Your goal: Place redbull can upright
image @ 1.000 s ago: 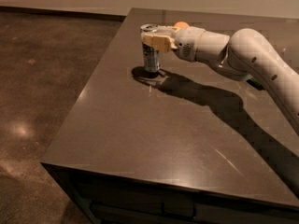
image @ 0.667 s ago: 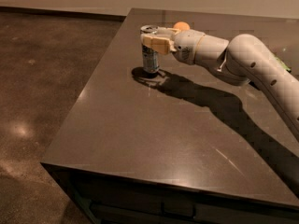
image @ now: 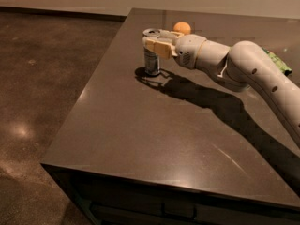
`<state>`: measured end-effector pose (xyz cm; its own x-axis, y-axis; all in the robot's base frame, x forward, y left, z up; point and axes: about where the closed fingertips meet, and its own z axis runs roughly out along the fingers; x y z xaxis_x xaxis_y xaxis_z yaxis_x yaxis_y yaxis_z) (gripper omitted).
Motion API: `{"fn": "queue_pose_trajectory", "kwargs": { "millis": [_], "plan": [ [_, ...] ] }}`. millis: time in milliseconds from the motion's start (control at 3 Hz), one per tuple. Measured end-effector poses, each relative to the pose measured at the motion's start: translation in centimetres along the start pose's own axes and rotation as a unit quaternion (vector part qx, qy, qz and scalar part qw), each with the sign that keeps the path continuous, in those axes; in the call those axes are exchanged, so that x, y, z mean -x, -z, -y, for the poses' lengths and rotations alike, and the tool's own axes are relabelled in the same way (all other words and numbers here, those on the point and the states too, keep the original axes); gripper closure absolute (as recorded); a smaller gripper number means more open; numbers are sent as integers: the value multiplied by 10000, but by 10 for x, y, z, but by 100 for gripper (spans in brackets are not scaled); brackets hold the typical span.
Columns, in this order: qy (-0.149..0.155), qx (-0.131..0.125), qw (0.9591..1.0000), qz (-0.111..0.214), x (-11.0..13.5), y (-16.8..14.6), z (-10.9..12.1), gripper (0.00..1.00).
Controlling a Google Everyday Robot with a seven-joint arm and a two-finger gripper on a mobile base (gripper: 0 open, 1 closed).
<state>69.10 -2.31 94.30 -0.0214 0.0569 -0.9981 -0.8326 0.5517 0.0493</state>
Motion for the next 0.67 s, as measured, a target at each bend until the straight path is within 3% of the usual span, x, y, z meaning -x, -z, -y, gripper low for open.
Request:
{"fn": "queue_pose_trajectory", "kwargs": {
  "millis": [333, 667],
  "plan": [
    [-1, 2, 10000, -34, -4, 2, 0, 0],
    [-1, 3, 10000, -34, -4, 2, 0, 0]
  ]
}}
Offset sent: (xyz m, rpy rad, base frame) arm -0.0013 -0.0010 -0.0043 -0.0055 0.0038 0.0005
